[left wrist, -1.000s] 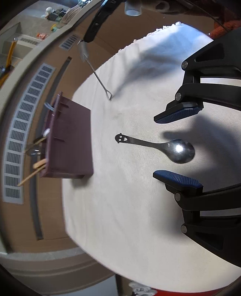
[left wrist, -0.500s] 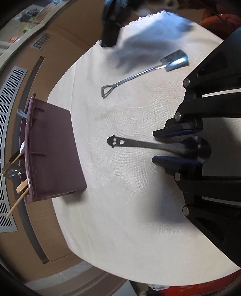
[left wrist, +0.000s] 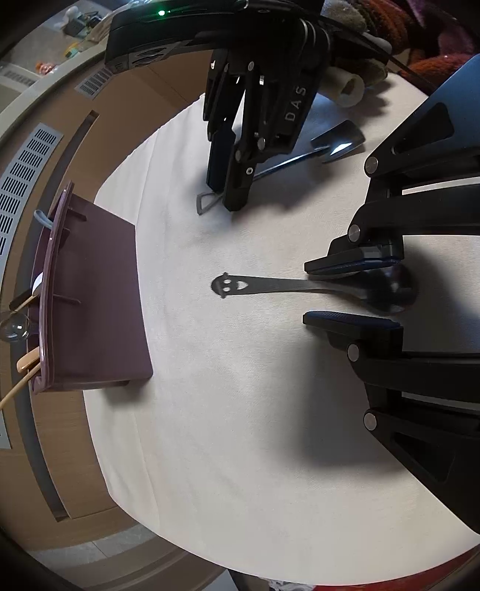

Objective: Organize utensils

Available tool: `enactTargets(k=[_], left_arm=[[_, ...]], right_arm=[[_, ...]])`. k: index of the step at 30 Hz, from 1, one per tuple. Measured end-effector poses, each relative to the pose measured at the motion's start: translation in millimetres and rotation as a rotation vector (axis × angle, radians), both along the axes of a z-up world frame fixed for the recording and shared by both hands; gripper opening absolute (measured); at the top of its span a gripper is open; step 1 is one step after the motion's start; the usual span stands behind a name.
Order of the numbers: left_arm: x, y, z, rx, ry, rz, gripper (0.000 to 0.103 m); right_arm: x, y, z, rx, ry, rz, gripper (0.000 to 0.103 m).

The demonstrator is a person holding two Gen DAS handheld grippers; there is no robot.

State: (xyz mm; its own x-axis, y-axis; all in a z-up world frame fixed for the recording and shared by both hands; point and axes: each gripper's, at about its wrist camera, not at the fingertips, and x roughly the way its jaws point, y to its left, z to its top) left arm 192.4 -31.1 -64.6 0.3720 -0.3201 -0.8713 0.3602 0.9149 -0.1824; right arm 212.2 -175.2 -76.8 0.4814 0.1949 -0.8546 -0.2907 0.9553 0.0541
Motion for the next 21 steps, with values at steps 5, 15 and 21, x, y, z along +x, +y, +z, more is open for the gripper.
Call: enactTargets(k=[5, 15, 21], left_arm=[[-10.0, 13.4, 8.6, -0.019, -0.025, -0.001, 0.021], [-0.8, -2.7, 3.4, 0.074, -0.036, -0.055, 0.021], [25.2, -29.9, -0.6, 0.175, 0.052, -0.142, 0.020]], right_arm=[[-1.4, -8.4, 4.1, 0.015, 0.026, -0.002, 0.028], [-54.0, -24.9, 7.5, 0.017, 0.037, 0.041, 0.030], [-69.2, -35.0, 9.6, -0.016, -0.026, -0.003, 0.030]])
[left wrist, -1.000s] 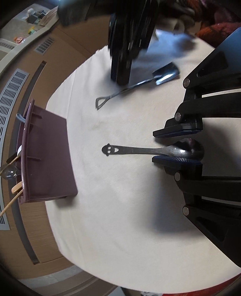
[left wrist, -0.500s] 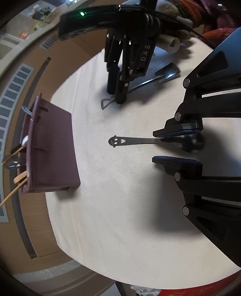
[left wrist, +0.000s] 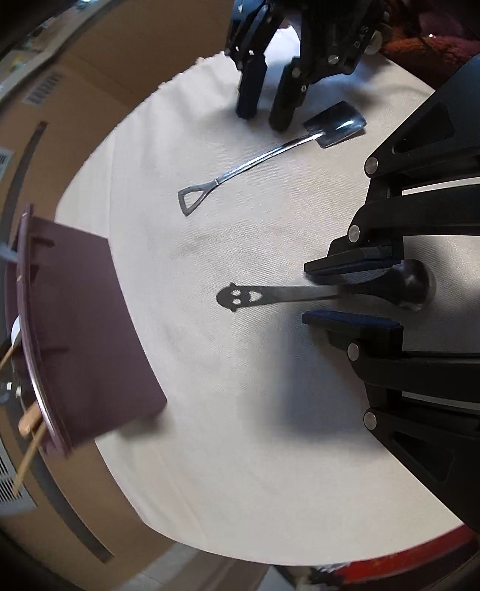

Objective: Organize utensils

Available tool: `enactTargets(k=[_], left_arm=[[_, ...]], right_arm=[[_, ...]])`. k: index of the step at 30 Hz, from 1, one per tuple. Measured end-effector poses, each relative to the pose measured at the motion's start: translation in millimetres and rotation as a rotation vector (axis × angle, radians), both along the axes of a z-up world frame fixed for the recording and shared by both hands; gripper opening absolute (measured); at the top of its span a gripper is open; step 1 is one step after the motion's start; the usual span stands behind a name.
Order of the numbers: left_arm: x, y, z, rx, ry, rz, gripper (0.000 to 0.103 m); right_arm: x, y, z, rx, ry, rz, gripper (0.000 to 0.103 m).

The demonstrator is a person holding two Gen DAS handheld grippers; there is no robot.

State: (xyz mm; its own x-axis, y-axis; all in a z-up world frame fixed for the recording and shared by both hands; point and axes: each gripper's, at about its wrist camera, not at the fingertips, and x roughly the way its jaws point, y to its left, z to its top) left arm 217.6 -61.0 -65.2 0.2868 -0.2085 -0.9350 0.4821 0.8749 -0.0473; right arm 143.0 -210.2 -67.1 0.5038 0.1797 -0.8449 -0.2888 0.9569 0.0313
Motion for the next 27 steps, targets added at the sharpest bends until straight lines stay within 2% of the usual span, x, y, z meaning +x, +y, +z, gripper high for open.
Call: enactTargets(k=[2, 4, 7, 9, 11, 13, 18, 20, 22, 27], left_arm=[[4.2, -2.8, -1.2, 0.004, -0.018, 0.001, 0.017], [2.4, -3.5, -1.0, -0.002, -0.087, 0.021, 0.008], [-1.6, 13.5, 1.1, -0.099, -0.166, 0.145, 0.008], [-7.7, 33.5, 9.8, -0.187, -0.234, 0.257, 0.008], [-16.9, 52.9, 23.5, -0.269, -0.305, 0.340, 0.008], [-27.3, 70.4, 37.5, -0.308, -0.381, 0.398, 0.008], [-56.3, 95.7, 69.2, -0.360, -0.537, 0.467, 0.007], [-64.2, 101.3, 73.4, -0.373, -0.572, 0.468, 0.007], [-71.9, 105.8, 75.1, -0.384, -0.590, 0.467, 0.007], [-72.4, 121.9, 66.8, -0.454, -0.541, 0.488, 0.007]], right_arm=[[-3.8, -1.9, 1.8, -0.001, -0.042, -0.014, 0.030], [-4.2, -5.0, 3.1, 0.034, -0.053, -0.036, 0.030], [-3.5, -7.3, 7.6, 0.127, -0.037, -0.043, 0.030], [-3.3, -0.9, 9.4, 0.130, -0.021, -0.034, 0.030], [-5.0, 6.0, 7.5, 0.122, 0.028, -0.002, 0.030], [-12.8, 13.2, 4.9, 0.123, 0.087, 0.017, 0.030], [-24.0, 26.2, -0.2, 0.167, 0.185, -0.038, 0.030], [-19.3, 30.0, -4.6, 0.174, 0.216, -0.088, 0.031], [-15.4, 36.2, -5.1, 0.159, 0.209, -0.119, 0.032], [-10.6, 66.6, -7.9, -0.011, 0.177, -0.075, 0.045]])
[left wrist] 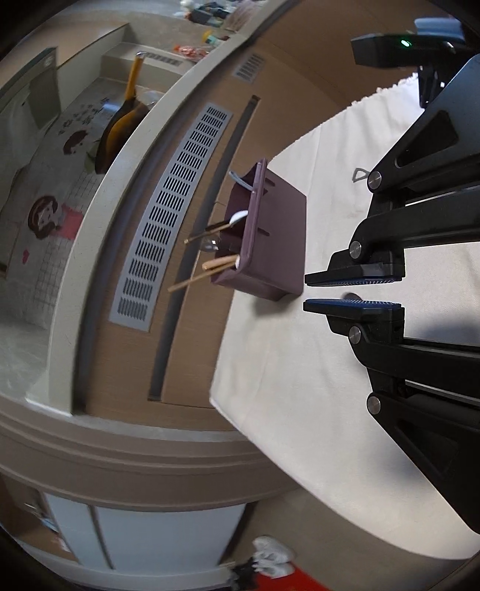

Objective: Organize utensils

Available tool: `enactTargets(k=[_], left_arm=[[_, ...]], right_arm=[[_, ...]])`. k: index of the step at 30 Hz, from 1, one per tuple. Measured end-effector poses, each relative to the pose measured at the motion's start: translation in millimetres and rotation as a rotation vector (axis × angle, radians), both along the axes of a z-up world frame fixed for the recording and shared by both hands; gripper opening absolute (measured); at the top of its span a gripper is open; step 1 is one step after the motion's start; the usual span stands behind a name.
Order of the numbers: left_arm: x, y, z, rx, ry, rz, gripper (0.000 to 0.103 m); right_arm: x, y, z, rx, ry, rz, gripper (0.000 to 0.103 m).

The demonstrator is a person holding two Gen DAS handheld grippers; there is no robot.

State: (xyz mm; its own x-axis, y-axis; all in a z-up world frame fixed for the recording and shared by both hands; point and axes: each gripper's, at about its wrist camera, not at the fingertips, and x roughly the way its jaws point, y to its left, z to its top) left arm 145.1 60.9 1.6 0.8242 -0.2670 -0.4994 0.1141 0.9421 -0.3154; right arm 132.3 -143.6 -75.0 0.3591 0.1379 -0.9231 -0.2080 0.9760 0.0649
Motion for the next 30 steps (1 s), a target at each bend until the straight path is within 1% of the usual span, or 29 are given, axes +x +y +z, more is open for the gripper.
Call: enactTargets(k=[2, 3, 4, 6, 7, 8, 9, 10, 11, 13, 15, 16, 17, 20, 23, 25, 27, 28, 30], left_arm=[[0.8, 9.9, -3.8, -0.032, 0.037, -0.016, 0.007], [1.7, 10.6, -6.9, -0.037, 0.049, -0.020, 0.009], [2.9, 12.7, -8.9, -0.031, 0.060, -0.034, 0.009], [11.6, 12.9, -17.2, 0.006, 0.109, -0.101, 0.013], [17.2, 11.6, -22.4, 0.019, 0.134, -0.143, 0.020], [23.9, 8.8, -27.9, 0.030, 0.155, -0.198, 0.024], [30.0, 5.6, -31.5, 0.043, 0.168, -0.240, 0.030], [39.4, 0.2, -36.3, 0.067, 0.190, -0.297, 0.033], [51.5, -5.9, -41.7, 0.098, 0.217, -0.352, 0.034], [68.0, -13.6, -49.7, 0.151, 0.259, -0.400, 0.034], [84.0, -17.4, -57.0, 0.229, 0.303, -0.377, 0.034], [88.5, -17.4, -59.5, 0.256, 0.319, -0.359, 0.034], [90.4, -16.5, -61.2, 0.266, 0.329, -0.348, 0.034], [87.7, -10.3, -69.0, 0.245, 0.371, -0.341, 0.034], [70.8, -9.9, -72.0, 0.237, 0.373, -0.339, 0.034], [61.1, -12.0, -71.7, 0.211, 0.382, -0.356, 0.035], [51.3, -18.1, -71.5, 0.182, 0.397, -0.390, 0.036], [46.5, -22.7, -70.8, 0.182, 0.401, -0.406, 0.037], [40.0, -31.0, -68.5, 0.181, 0.411, -0.446, 0.037]], right_arm=[[-1.9, 6.0, -1.1, -0.055, -0.014, 0.042, 0.043], [-2.2, 4.5, -0.7, -0.066, -0.021, 0.058, 0.038], [-2.9, 0.9, -0.4, -0.080, -0.031, 0.077, 0.037], [-3.4, -13.0, 1.3, -0.143, -0.057, 0.068, 0.038], [-2.6, -21.9, 1.9, -0.173, -0.072, 0.051, 0.038], [-1.4, -33.0, 3.0, -0.191, -0.083, 0.032, 0.038], [-2.1, -41.6, 2.8, -0.193, -0.087, 0.018, 0.039], [-0.9, -53.7, 3.9, -0.177, -0.085, -0.006, 0.039], [0.5, -64.1, 4.9, -0.151, -0.081, -0.022, 0.039], [0.9, -78.1, 7.8, -0.092, -0.084, -0.041, 0.039], [0.2, -86.2, 10.4, -0.035, -0.102, -0.041, 0.040], [-0.8, -88.7, 11.1, -0.018, -0.109, -0.036, 0.041], [-2.4, -90.7, 11.6, 0.000, -0.118, -0.019, 0.041], [-4.6, -90.0, 9.5, 0.016, -0.139, 0.051, 0.041], [9.0, -78.8, -2.3, -0.021, -0.144, 0.108, 0.041], [5.6, -72.7, -2.9, -0.046, -0.172, 0.120, 0.040], [12.2, -74.6, -2.0, -0.046, -0.188, 0.124, 0.041], [15.5, -74.9, -1.5, -0.040, -0.196, 0.122, 0.041], [16.5, -74.2, 1.8, -0.034, -0.214, 0.124, 0.033]])
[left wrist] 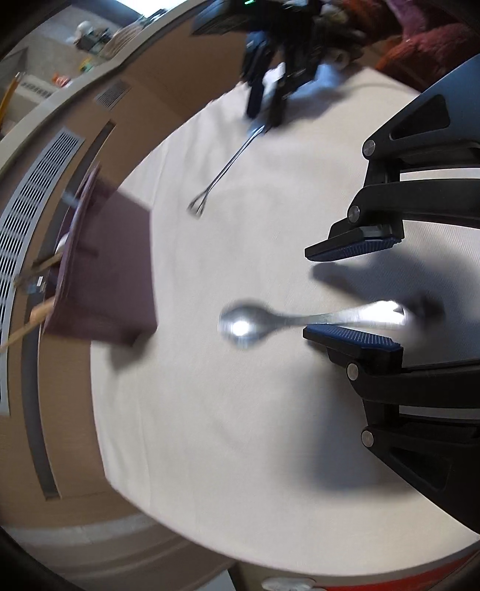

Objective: Organize utensils

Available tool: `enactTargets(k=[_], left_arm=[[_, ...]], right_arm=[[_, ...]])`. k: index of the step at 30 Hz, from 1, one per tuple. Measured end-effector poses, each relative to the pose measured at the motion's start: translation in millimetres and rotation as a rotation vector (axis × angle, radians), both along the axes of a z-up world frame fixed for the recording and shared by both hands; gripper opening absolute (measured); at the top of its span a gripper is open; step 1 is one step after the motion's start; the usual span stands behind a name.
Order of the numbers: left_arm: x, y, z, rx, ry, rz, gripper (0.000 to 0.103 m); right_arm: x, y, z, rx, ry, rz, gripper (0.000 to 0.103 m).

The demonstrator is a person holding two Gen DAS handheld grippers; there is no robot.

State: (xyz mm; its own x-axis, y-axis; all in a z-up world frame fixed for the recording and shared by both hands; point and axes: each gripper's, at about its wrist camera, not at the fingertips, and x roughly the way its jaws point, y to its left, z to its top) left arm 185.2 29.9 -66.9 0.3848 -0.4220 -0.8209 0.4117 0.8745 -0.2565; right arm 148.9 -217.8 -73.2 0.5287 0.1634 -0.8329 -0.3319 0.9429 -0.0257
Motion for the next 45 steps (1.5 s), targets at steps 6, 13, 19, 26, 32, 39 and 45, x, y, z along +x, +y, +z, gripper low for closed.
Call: enactTargets(k=[6, 13, 19, 26, 32, 39, 45], left_arm=[[5.1, -15.1, 7.6, 0.067, -0.036, 0.017, 0.037], [41.9, -4.2, 2.5, 0.066, 0.008, 0.288, 0.037], [51.9, -21.1, -2.8, 0.155, -0.022, 0.362, 0.037], [22.7, -14.7, 0.3, 0.069, -0.113, 0.409, 0.029], [-12.5, -3.9, 39.7, -0.034, -0.286, 0.414, 0.029], [-20.4, -1.2, 62.1, -0.063, -0.339, 0.400, 0.029], [-30.3, -1.6, 74.3, -0.086, -0.372, 0.393, 0.029]], right_arm=[[-8.1, 0.2, 39.5, 0.021, -0.143, 0.003, 0.030], [12.9, 3.2, 87.9, 0.090, -0.289, -0.025, 0.028], [19.2, 11.2, 92.1, 0.086, -0.314, -0.003, 0.027], [17.1, 6.7, 101.2, 0.103, -0.359, -0.014, 0.004], [14.9, 6.8, 107.5, 0.111, -0.365, -0.005, 0.005], [11.9, 0.4, 106.3, 0.149, -0.318, 0.003, 0.005], [0.0, -13.2, 70.4, 0.094, -0.157, 0.054, 0.026]])
